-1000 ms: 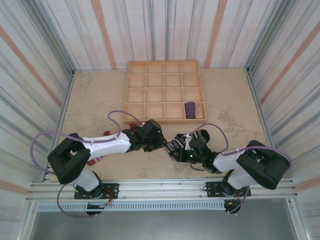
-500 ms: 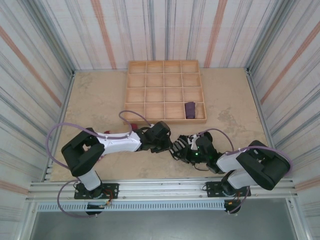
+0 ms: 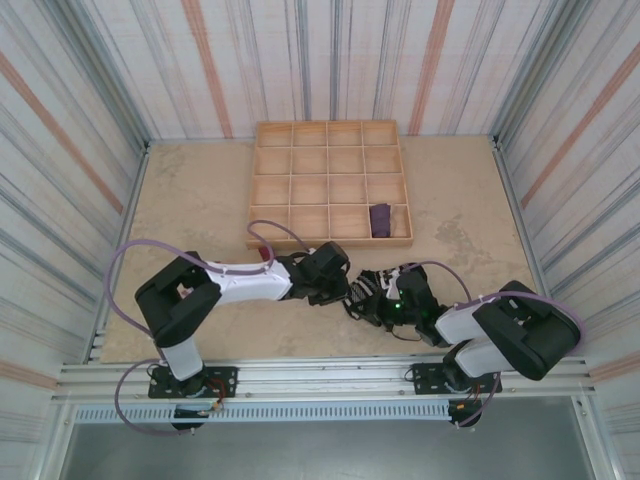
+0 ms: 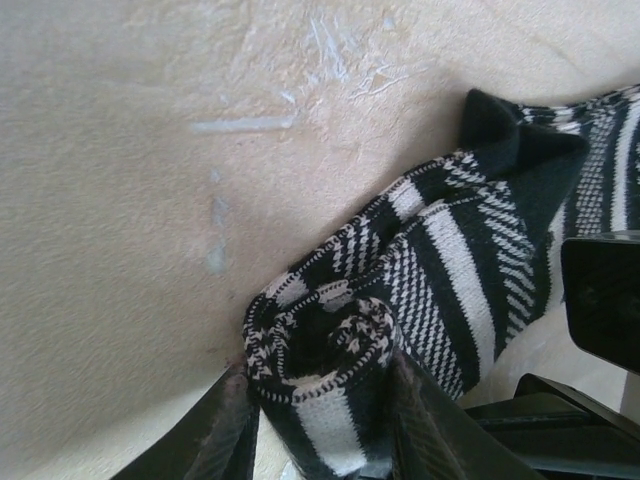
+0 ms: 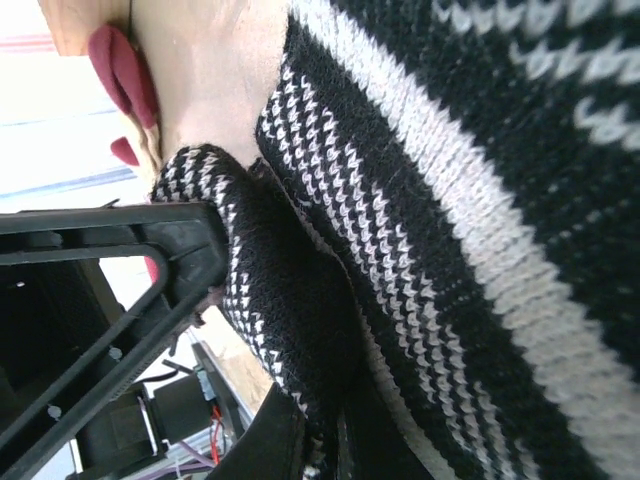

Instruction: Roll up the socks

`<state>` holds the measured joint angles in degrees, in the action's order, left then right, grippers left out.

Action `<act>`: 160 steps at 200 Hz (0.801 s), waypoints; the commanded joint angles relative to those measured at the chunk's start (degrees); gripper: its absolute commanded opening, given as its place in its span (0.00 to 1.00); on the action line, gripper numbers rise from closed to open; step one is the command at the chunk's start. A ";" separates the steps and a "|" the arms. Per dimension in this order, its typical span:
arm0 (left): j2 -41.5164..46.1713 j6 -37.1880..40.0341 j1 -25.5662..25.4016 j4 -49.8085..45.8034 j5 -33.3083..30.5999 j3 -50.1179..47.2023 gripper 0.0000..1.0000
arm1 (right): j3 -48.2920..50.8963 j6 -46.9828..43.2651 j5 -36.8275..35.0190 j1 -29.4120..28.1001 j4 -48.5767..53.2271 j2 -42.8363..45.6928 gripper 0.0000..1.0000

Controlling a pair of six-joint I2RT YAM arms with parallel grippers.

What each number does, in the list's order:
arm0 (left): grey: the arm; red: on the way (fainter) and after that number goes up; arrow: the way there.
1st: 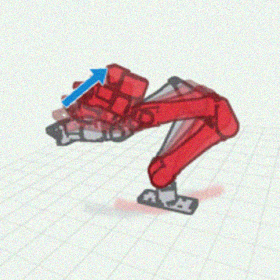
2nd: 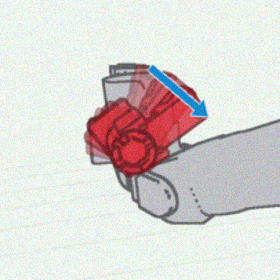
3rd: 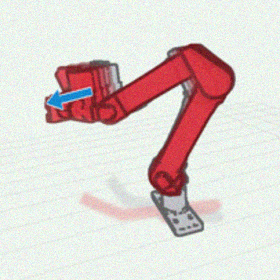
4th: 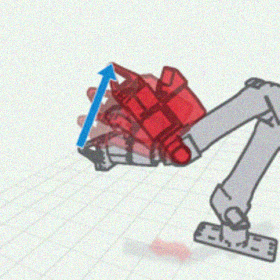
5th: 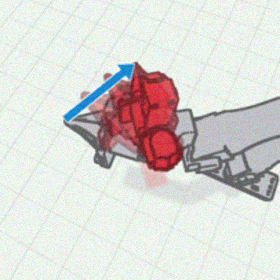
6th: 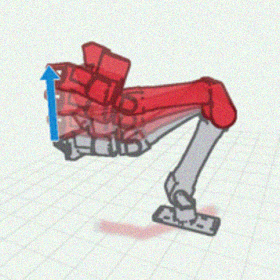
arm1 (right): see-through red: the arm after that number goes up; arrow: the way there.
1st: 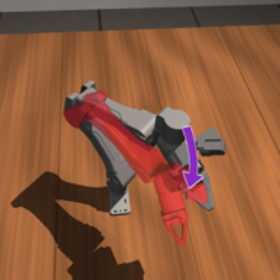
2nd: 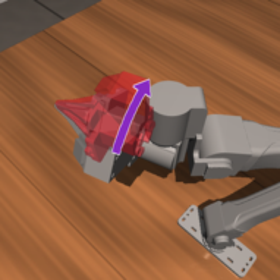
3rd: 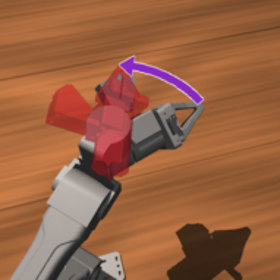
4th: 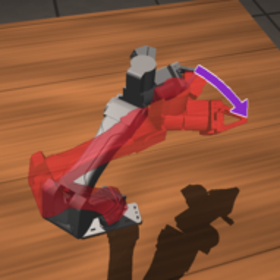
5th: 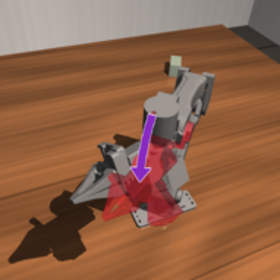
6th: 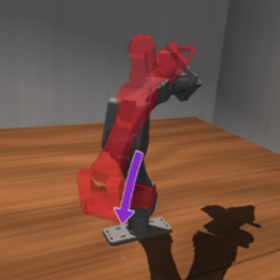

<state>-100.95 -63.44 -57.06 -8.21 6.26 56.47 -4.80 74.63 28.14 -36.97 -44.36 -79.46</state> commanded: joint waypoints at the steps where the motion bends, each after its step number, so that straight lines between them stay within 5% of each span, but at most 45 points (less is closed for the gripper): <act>1: -2.43 -0.15 -0.60 -6.32 1.62 3.25 0.37 | 2.51 2.19 -2.53 0.71 9.97 -0.98 0.00; 42: -7.19 0.91 -0.28 -19.33 1.11 11.94 0.19 | 1.36 -0.52 -2.55 1.27 14.25 3.12 0.00; 69: -10.48 3.51 1.51 -24.97 3.69 17.15 0.00 | -3.37 -9.19 -3.75 1.19 30.06 11.16 0.34; 117: -10.42 9.42 3.96 -34.99 2.84 22.66 0.00 | -16.39 -26.91 -15.68 -0.63 62.72 30.39 0.67; 160: -8.58 9.10 5.03 -39.25 5.46 21.72 0.00 | -19.70 -37.01 -41.03 -18.78 64.70 31.92 0.70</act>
<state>-110.78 -55.64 -52.34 -41.08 9.87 78.63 -23.83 47.37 5.85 -46.41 12.51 -46.72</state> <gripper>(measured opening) 0.114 0.695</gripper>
